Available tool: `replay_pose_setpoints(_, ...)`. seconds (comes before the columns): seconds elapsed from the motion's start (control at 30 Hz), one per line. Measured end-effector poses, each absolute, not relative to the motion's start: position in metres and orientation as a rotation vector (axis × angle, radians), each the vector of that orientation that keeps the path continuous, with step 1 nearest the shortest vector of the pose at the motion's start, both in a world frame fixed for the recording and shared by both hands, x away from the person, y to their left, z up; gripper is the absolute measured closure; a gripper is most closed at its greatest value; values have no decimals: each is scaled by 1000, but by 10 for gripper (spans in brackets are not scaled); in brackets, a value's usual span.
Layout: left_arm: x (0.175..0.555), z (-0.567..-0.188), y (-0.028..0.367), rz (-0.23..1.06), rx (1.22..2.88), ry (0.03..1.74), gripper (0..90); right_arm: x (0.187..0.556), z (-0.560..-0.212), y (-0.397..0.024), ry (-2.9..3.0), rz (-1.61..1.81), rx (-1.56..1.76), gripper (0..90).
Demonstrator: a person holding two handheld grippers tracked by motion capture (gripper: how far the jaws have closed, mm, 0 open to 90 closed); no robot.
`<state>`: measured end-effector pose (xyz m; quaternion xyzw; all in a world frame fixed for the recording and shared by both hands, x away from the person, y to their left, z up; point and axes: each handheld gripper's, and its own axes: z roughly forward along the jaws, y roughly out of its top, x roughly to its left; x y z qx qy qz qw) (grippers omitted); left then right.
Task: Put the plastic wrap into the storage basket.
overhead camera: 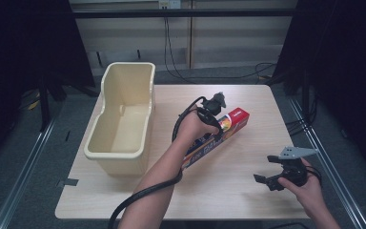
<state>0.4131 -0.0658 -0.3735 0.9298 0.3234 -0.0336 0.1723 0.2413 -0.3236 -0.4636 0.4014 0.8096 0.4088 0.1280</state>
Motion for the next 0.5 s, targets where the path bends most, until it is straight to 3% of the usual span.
replay_pose_setpoints(0.5, 415, -334, -40, -105, 2644, 1009, 412, 241, -463, -323, 2365, 1181, 1151, 27)
